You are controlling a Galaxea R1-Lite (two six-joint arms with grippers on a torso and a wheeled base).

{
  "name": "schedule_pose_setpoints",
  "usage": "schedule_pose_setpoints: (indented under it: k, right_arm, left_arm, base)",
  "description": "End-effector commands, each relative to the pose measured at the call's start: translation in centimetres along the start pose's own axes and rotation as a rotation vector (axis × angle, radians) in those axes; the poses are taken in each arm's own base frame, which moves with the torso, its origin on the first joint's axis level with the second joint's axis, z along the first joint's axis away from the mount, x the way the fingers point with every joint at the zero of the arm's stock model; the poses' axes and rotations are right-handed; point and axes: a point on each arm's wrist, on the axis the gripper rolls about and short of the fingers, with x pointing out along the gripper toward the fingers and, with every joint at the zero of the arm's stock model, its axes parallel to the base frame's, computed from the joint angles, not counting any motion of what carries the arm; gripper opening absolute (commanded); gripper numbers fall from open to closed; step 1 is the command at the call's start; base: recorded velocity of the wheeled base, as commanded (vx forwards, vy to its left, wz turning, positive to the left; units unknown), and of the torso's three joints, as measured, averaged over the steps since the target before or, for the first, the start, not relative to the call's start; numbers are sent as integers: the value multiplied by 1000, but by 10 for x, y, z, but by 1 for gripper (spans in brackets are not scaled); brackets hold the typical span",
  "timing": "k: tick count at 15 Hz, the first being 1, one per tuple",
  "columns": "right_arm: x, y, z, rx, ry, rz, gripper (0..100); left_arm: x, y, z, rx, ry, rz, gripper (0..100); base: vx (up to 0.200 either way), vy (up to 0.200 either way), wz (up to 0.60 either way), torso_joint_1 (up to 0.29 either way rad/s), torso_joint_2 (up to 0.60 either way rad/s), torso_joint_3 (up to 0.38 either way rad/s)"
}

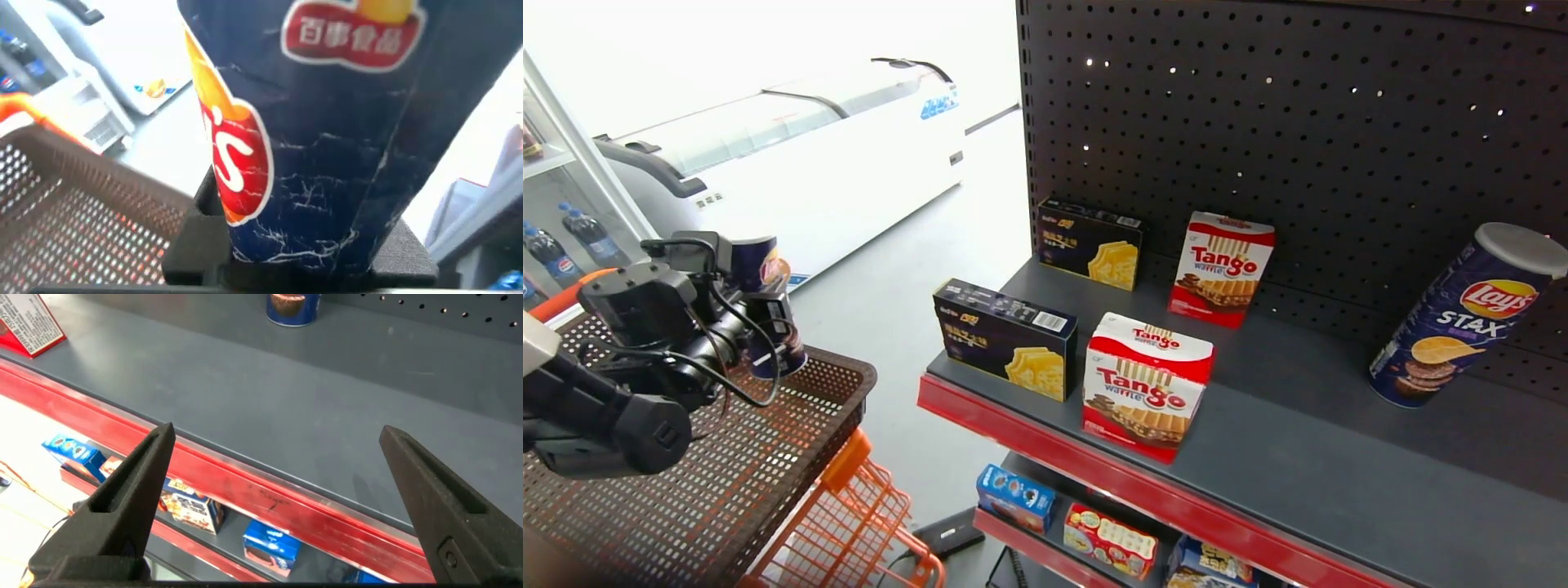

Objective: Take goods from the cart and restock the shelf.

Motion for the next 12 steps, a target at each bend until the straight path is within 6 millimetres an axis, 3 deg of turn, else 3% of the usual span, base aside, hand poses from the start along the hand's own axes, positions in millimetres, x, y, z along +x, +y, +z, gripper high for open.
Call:
schedule_pose_setpoints:
  k: [1,2,3,4,7,9,11,12]
  right_arm:
    - [0,0,0,0,2,0,100]
    - [0,0,0,0,2,0,100]
    - [0,0,0,0,2,0,100]
    - [0,0,0,0,2,0,100]
    - [0,0,0,0,2,0,100]
    - [0,0,0,0,2,0,100]
    - [0,0,0,0,2,0,100]
    - [0,0,0,0,2,0,100]
  left_arm:
    - [-14,1,52,0,-98,-53,0]
    - [-19,2,68,2,-105,-88,0]
    - [-19,2,68,2,-105,-88,0]
    - [-26,3,94,4,-136,-118,0]
    - [-31,-8,115,1,-194,-172,0]
    - [-50,-32,136,-23,-192,-265,0]
    - [-58,-32,150,-27,-191,-280,0]
    - [-74,-38,163,-28,-228,-359,0]
  base:
    - [0,0,0,0,0,0]
    - [0,0,0,0,0,0]
    - [0,0,0,0,0,0]
    - [0,0,0,0,0,0]
    - [0,0,0,0,0,0]
    - [0,0,0,0,0,0]
    - [0,0,0,0,0,0]
    - [0,0,0,0,0,0]
